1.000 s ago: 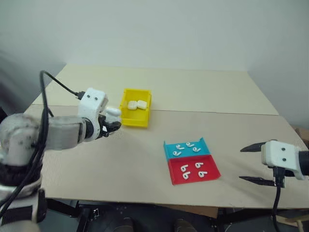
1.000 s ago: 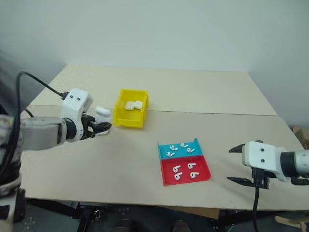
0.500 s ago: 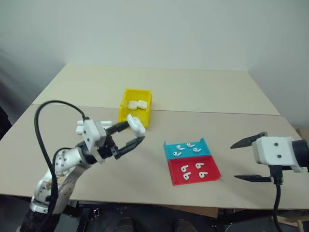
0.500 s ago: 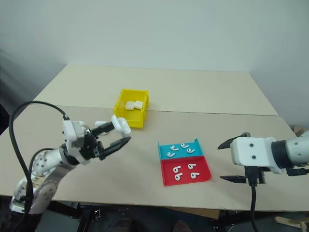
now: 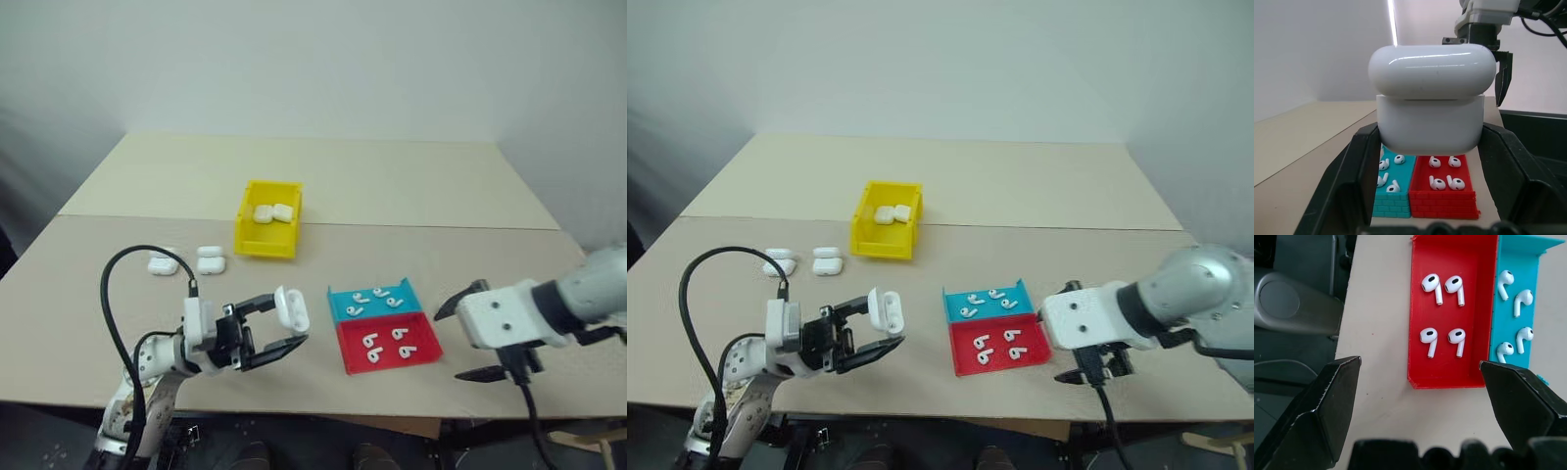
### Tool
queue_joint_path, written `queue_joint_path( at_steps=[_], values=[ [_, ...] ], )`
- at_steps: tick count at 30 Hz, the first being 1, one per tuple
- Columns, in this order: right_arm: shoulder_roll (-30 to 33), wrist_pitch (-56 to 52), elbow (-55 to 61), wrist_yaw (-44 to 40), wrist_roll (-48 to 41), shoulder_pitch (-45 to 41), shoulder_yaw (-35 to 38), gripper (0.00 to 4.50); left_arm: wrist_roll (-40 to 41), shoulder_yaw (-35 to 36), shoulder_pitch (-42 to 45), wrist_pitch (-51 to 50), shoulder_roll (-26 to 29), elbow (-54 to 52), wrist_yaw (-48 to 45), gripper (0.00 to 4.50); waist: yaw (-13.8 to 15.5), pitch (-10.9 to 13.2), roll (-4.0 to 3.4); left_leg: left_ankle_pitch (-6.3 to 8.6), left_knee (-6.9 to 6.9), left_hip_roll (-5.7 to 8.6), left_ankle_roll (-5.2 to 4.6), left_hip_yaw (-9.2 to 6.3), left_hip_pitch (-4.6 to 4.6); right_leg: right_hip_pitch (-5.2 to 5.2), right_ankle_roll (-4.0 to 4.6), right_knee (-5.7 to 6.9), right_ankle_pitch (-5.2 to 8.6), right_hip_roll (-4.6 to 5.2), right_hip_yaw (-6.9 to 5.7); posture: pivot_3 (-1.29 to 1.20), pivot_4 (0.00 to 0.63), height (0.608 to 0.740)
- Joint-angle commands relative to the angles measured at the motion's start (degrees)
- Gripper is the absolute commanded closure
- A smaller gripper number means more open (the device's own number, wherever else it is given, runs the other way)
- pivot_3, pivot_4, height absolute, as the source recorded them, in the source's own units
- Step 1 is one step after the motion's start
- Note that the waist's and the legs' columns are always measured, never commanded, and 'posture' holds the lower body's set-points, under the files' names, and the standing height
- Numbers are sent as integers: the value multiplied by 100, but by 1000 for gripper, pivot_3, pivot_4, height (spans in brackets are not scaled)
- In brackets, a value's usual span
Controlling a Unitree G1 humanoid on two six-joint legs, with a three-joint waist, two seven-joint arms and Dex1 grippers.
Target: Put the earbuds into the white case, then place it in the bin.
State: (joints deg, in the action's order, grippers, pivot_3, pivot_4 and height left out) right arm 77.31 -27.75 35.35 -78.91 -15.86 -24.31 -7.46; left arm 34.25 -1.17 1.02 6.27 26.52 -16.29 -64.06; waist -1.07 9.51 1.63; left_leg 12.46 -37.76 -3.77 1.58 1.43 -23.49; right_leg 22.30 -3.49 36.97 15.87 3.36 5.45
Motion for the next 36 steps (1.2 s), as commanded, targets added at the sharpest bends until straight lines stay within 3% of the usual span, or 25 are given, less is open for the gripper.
queue_joint_path(
  at_steps=[1,3,7,18,36],
  values=[
    [-263,-190,53,-80,493,-458,-659,185,75,13,-80,174,-60,-220,-91,1773,13,0,0,0,0,0,0,0,0,1,0,1,0,0,0,0,150,740],
    [-411,-147,-40,-131,794,-651,-973,596,71,16,-97,154,-81,-257,-86,1773,19,0,0,0,-1,1,0,0,-1,2,0,2,0,0,0,0,150,740],
    [-738,117,-269,-186,1431,-918,-1514,1992,55,15,-150,105,-76,-402,-39,1773,40,0,0,0,-2,1,0,1,-2,2,0,1,1,1,-2,0,150,740],
    [-1491,259,-661,-386,2338,-1259,-2191,1992,22,30,-237,-12,-45,-658,105,1773,31,0,-1,1,-2,-1,-1,1,0,4,2,6,1,-1,-1,0,150,740],
    [-2003,740,-1224,-577,3114,-1268,-2413,1992,-138,-27,-339,89,-23,-652,114,1773,27,0,-1,1,-2,-2,-2,1,0,3,3,6,1,-3,-2,0,150,740]
  ],
)
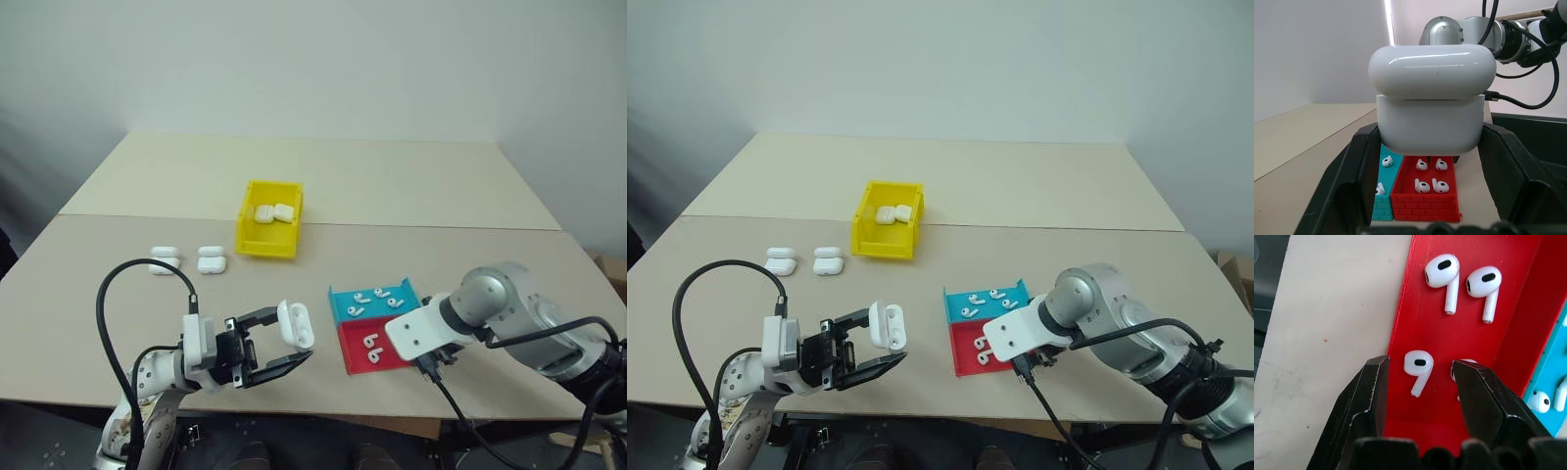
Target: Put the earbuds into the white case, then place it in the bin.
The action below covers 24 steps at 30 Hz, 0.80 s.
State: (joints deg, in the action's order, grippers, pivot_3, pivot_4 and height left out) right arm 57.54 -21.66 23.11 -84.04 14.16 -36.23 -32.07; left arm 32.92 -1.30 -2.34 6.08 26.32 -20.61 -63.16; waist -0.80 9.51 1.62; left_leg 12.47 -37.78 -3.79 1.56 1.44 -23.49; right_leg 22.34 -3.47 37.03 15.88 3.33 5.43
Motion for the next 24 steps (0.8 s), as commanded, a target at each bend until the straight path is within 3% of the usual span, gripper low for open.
queue_joint_path(
  at_steps=[1,24],
  values=[
    [-48,159,-26,-68,134,-71,47,1992,-12,-17,-1,106,-5,-222,28,1773,0,0,0,0,0,0,0,0,0,0,0,0,0,0,0,0,150,740],
    [-214,516,-258,-115,408,85,91,1992,-194,-54,17,163,-12,-136,36,1773,-1,0,0,0,0,-1,0,0,0,0,1,0,0,-1,0,0,150,740]
  ],
)
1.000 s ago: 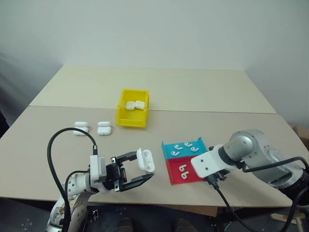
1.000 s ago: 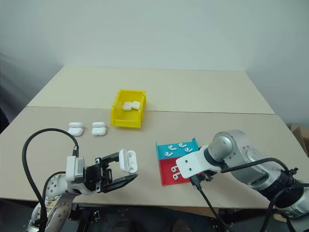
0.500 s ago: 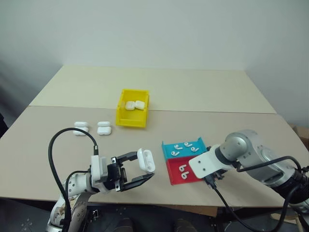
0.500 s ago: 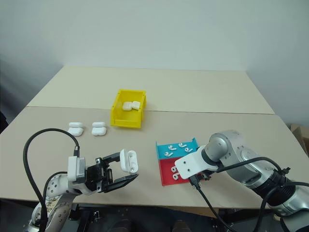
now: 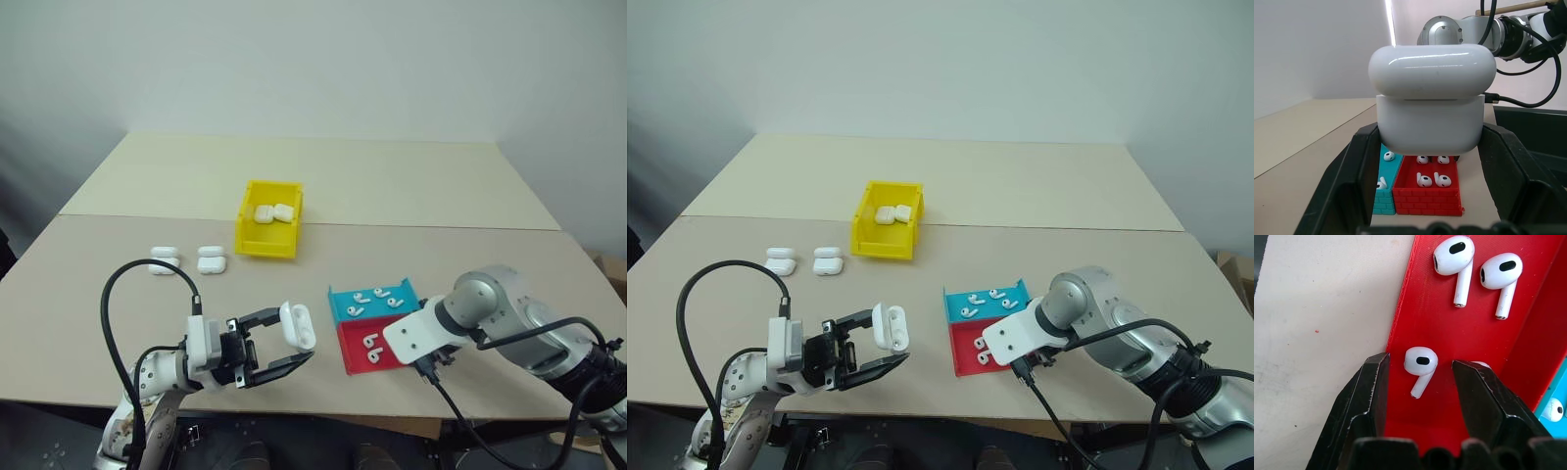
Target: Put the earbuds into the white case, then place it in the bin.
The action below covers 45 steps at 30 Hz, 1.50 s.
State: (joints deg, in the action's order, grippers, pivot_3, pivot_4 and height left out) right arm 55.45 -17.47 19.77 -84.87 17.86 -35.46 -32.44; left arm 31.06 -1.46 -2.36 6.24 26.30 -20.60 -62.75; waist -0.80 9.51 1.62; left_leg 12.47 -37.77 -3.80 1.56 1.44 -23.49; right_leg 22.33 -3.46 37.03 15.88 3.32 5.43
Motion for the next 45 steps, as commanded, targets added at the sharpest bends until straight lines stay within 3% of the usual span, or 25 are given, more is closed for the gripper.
queue_joint_path(
  at_steps=[1,2,5,19,20,28,31,39,45],
  values=[
    [-6,112,65,-32,48,8,124,1992,-29,-42,24,160,-17,-118,-4,1773,-1,0,0,0,0,0,0,0,0,0,0,0,0,0,0,0,150,740],
    [-7,122,58,-34,54,8,123,1992,-44,-44,28,169,-22,-106,-3,1773,-1,0,0,0,0,0,0,0,0,0,0,0,0,0,0,0,150,740],
    [-14,162,62,-21,64,22,136,2591,-41,-44,12,167,-25,-131,2,1773,0,0,0,0,0,0,0,0,0,0,0,0,0,0,0,0,150,740],
    [-77,312,0,-11,199,15,129,2591,-89,-74,7,206,-1,-115,31,1773,-4,0,0,0,0,-1,0,0,4,-3,0,0,0,-1,0,0,150,740],
    [-90,307,-6,6,219,20,129,2960,-86,-74,9,205,1,-114,35,1773,-4,0,0,0,0,-1,0,0,4,-3,0,0,0,-1,0,0,150,740],
    [-103,342,6,1,255,62,142,2960,-122,-92,22,229,-6,-72,43,1773,-1,0,0,0,0,-1,0,0,4,-3,0,0,0,-1,0,0,150,740],
    [-83,393,-22,15,285,69,142,3494,-147,-95,28,221,-18,-76,59,1773,-3,0,0,0,0,-1,0,0,4,-3,0,0,0,-1,0,0,150,740],
    [-65,351,73,25,288,140,204,3494,-107,-88,52,179,-11,-79,50,1773,0,0,0,0,0,-1,0,0,7,-6,1,0,0,-1,0,0,150,740],
    [2,-667,884,-139,-743,109,1253,3494,347,-52,207,-158,-29,-447,177,1773,3,1,0,0,0,-1,0,0,0,0,0,1,0,-1,0,0,150,740]
  ],
)
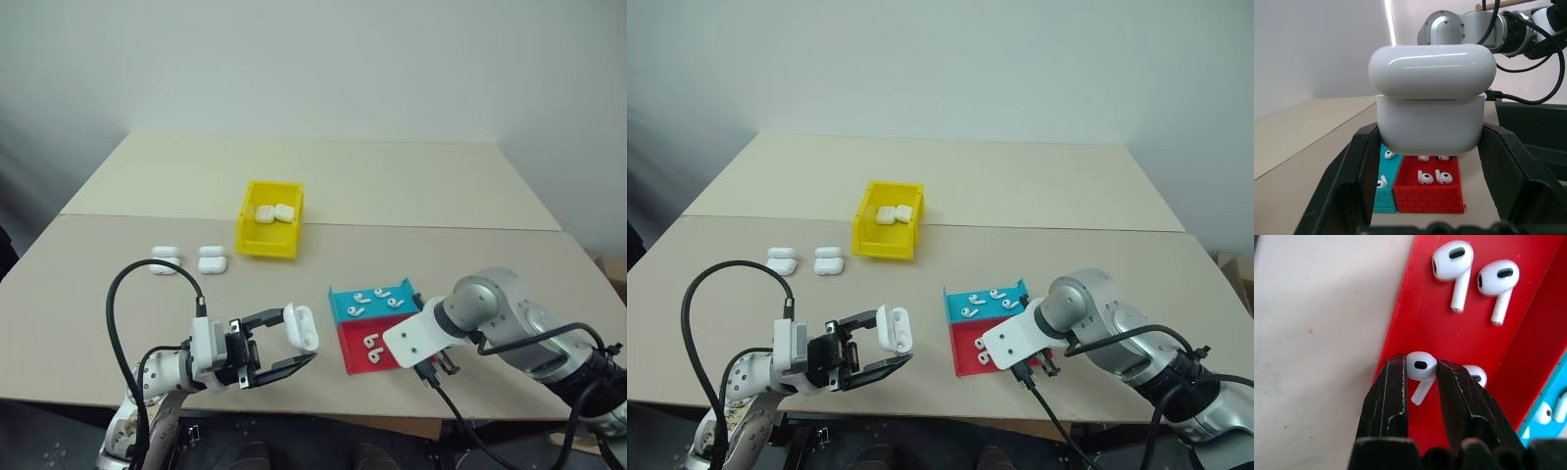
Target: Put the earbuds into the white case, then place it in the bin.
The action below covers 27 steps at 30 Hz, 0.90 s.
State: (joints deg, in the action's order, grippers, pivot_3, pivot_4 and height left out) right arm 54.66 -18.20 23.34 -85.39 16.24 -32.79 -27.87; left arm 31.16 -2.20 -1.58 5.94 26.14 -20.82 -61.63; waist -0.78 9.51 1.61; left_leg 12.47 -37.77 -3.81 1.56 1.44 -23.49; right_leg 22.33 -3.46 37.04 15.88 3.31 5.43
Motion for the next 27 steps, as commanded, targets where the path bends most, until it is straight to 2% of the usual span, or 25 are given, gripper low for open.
queue_joint_path(
  at_steps=[1,5,9,14,16,18,22,27],
  values=[
    [52,-910,645,-75,-838,-222,1061,3494,454,28,157,-206,-1,-514,74,1773,1,0,1,0,0,0,0,0,0,-1,0,0,0,0,0,0,150,740],
    [-199,-2278,939,274,-1965,-494,2321,3494,958,76,324,-582,30,-858,157,1773,-6,0,1,0,0,-2,0,-1,2,-3,0,0,0,0,-1,0,150,740],
    [-863,-3779,1077,802,-3387,-733,3819,3494,1310,116,545,-899,62,-1077,270,1773,1,1,3,0,0,-4,0,-4,3,-7,1,0,-1,-3,-2,0,150,740],
    [-1620,-4163,1479,1498,-4883,-472,5202,3494,1430,133,773,-1076,114,-1104,215,1773,12,1,2,3,1,-2,-4,-7,-4,-6,0,-3,0,-3,-6,0,150,740],
    [-2133,-4200,1526,1898,-5732,-421,5663,3494,1474,147,838,-1126,128,-1082,193,1773,8,1,3,3,1,-2,-5,-5,-7,-4,0,-3,0,-2,-4,0,150,740],
    [-2398,-4188,1532,2266,-6313,-391,5832,3494,1503,170,881,-1162,134,-1061,168,1773,-16,0,2,3,0,-2,-5,-6,-5,-5,0,0,0,-3,-3,0,150,740],
    [-3049,-3646,1472,2696,-7325,-233,5661,3494,1552,221,1051,-1242,170,-1031,109,1773,-36,0,1,3,2,-4,-5,-7,-2,-5,0,1,0,-7,-3,0,150,740],
    [-3439,-2636,1332,2610,-7091,-12,4757,3494,1536,197,1156,-1298,142,-1030,123,1773,-39,0,-1,3,2,-4,-5,-8,-5,-4,-1,0,0,-8,-2,0,150,740]
  ],
)
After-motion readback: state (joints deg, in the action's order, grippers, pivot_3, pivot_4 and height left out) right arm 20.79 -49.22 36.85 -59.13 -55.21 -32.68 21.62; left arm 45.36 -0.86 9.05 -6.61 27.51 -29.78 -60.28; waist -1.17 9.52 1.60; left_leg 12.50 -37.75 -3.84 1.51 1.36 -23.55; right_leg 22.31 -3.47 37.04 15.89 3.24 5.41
